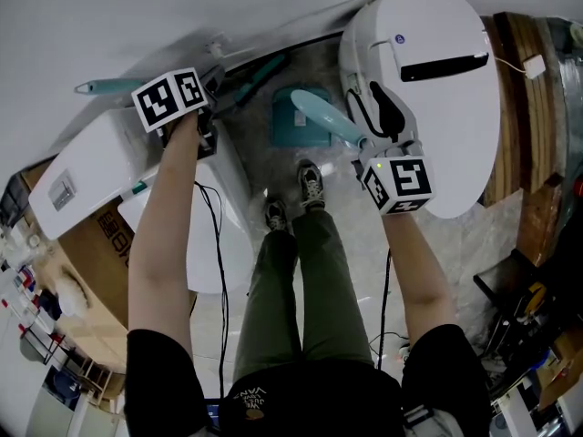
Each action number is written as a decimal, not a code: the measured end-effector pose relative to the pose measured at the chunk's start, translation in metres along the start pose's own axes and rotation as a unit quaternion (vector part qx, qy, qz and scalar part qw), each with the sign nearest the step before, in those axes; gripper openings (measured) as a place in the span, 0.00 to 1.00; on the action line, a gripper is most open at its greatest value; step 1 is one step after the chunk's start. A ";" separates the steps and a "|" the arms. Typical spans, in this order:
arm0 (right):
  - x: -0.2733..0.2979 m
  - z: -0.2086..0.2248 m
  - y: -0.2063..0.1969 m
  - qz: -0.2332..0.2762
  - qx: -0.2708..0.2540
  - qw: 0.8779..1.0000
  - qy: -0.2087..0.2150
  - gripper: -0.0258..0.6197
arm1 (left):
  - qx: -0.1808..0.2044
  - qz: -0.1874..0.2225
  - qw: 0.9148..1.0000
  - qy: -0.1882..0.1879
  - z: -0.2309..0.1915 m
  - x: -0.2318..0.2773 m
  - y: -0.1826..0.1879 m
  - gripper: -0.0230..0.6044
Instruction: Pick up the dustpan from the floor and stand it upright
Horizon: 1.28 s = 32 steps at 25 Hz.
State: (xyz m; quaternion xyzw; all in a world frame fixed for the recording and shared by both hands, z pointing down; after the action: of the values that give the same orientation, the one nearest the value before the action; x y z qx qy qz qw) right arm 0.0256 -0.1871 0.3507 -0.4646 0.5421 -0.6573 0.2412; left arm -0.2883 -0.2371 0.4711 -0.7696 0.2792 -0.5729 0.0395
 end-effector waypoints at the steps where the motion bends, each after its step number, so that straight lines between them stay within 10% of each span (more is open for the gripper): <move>1: 0.000 0.000 0.000 -0.001 0.000 1.000 -0.001 0.26 | -0.003 -0.005 1.000 0.004 -0.002 0.000 -0.002 0.73; 16: -0.011 -0.005 -0.015 -0.030 -0.008 0.999 -0.014 0.26 | -0.100 -0.049 0.993 -0.029 0.000 -0.003 -0.032 0.81; 32: -0.033 0.007 -0.052 -0.077 0.000 0.994 -0.075 0.26 | -0.098 -0.069 0.990 -0.072 0.004 -0.009 -0.067 0.81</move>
State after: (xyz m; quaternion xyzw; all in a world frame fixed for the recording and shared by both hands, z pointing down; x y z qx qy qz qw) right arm 0.0567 -0.1483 0.3878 -0.5533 0.4852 -0.6368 0.2300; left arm -0.2607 -0.1771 0.4873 -0.8266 0.2769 -0.4869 -0.0555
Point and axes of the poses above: the fingertips, and each gripper's own axes: x forward along the fingers, z to its right, y out of its top, the point moved 2 cm from there along -x, backward along the fingers, and after that the axes turned 9 degrees about -x, right-handed, at the moved point
